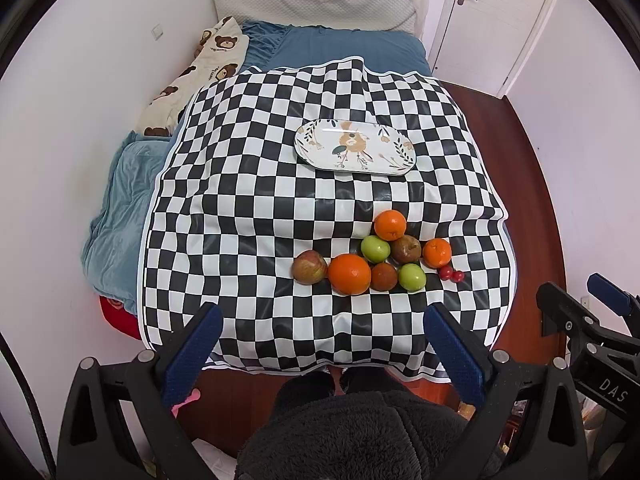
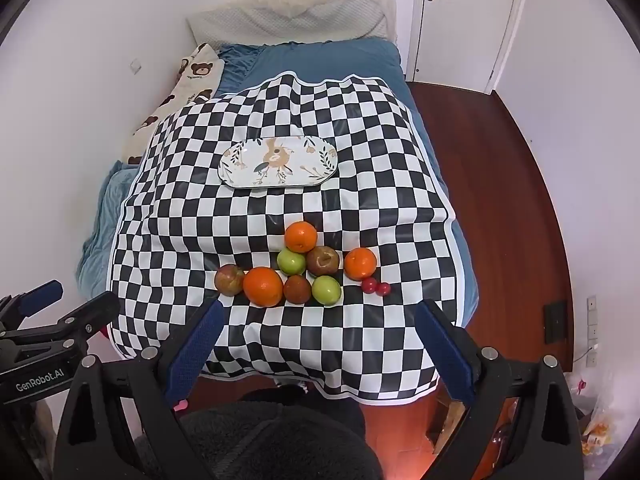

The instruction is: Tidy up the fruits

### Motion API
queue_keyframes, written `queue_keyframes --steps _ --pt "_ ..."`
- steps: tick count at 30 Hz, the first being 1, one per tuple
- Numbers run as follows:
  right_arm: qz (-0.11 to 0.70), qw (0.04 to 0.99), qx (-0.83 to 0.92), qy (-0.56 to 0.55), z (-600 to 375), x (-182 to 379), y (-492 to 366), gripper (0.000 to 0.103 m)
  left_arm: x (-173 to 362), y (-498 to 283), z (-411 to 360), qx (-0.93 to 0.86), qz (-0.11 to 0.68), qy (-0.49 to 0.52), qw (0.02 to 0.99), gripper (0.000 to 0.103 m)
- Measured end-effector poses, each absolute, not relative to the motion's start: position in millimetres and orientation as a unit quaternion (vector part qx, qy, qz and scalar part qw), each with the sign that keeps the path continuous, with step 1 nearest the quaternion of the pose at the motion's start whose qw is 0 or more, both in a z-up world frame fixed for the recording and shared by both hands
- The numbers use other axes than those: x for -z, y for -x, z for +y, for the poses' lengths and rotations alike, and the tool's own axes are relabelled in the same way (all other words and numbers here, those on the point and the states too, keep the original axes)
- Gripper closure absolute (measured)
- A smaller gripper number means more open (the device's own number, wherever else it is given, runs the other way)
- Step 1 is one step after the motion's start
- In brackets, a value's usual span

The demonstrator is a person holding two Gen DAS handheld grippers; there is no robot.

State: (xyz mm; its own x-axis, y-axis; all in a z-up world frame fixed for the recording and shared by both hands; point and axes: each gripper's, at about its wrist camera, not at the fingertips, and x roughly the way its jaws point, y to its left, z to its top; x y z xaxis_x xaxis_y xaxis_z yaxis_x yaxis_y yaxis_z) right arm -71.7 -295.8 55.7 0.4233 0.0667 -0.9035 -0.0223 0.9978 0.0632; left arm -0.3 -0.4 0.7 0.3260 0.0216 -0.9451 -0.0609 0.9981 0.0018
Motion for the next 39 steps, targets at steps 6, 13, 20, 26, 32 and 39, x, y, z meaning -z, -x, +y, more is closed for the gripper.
queue_keyframes --steps 6,13,20,26,32,39 --pt "0.537 0.843 -0.026 -0.019 -295.0 -54.8 70.9 0.005 -0.6 0.3 -0.4 -0.025 0.58 0.017 0.814 0.0" --pt "0.536 0.843 -0.026 -0.019 -294.5 -53.3 67.9 0.005 -0.6 0.3 -0.3 -0.025 0.58 0.017 0.814 0.0" --pt "0.537 0.843 -0.025 -0.019 -294.4 -52.8 66.6 0.005 -0.6 0.4 -0.4 -0.024 0.58 0.018 0.814 0.0" --pt "0.538 0.843 -0.025 -0.02 -294.6 -52.8 66.4 0.005 -0.7 0.5 -0.3 -0.023 0.58 0.017 0.814 0.0" --pt "0.538 0.842 -0.025 -0.02 -295.8 -51.6 66.9 0.005 -0.7 0.5 -0.3 -0.024 0.58 0.018 0.814 0.0" --pt "0.537 0.843 -0.025 -0.02 -296.6 -50.5 68.1 0.005 -0.5 0.3 -0.3 -0.024 0.581 0.019 0.813 0.0"
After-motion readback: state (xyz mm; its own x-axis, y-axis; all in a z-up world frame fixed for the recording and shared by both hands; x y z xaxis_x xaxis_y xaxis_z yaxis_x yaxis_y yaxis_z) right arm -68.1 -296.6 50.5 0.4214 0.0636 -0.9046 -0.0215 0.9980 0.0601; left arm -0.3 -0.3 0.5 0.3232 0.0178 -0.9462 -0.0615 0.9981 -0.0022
